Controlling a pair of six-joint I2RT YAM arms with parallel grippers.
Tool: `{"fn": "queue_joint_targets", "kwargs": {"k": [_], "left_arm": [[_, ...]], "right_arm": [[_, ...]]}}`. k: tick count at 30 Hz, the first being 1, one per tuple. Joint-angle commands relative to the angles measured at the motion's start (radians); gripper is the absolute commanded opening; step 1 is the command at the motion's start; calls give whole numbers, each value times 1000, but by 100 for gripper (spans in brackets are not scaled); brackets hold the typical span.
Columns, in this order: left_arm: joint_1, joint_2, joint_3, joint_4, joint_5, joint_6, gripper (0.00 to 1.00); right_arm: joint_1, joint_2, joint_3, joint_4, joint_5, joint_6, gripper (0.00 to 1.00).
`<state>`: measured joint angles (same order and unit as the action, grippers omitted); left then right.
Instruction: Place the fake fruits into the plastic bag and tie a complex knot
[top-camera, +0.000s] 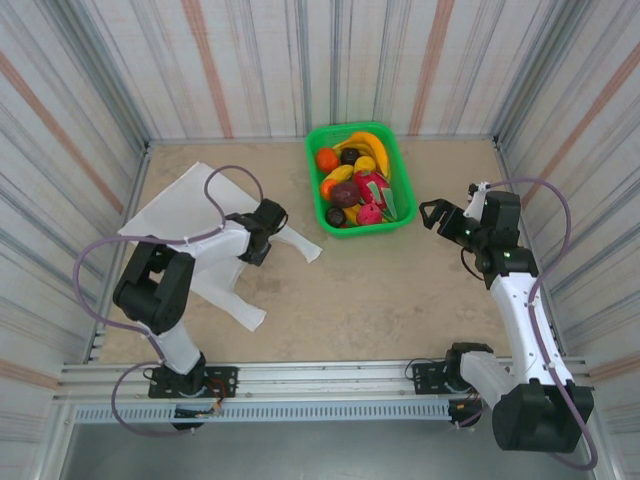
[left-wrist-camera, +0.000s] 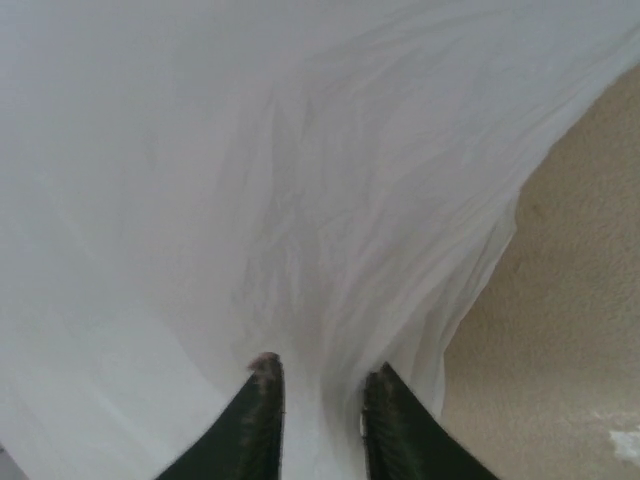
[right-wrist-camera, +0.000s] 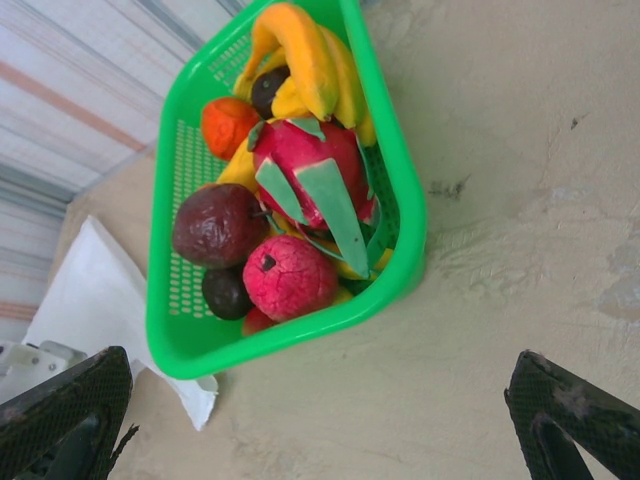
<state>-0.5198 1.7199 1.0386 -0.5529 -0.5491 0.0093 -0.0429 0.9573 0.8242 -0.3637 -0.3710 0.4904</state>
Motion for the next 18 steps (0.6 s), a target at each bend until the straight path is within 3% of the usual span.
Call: {"fn": "queue_joint_targets", "kwargs": {"k": [1,2,6,11,18], "left_arm": [[-11,-30,19,7,-59,16,6],[-10,-52,23,-2,-60,24,0],[-6,-161,61,-79,-28,41,0],[8,-277,220,-303,42,29,0],[41,-322,516,-586,191,-42,0]], "right_arm": [[13,-4,-13,14,0,-3,99],[15,-6,-16,16,0,-5,99],[24,-15,-29,40,-10,-5,99],[59,-26,-62,99,-39,0,99],[185,-73,-259,412,-92,103,99]]}}
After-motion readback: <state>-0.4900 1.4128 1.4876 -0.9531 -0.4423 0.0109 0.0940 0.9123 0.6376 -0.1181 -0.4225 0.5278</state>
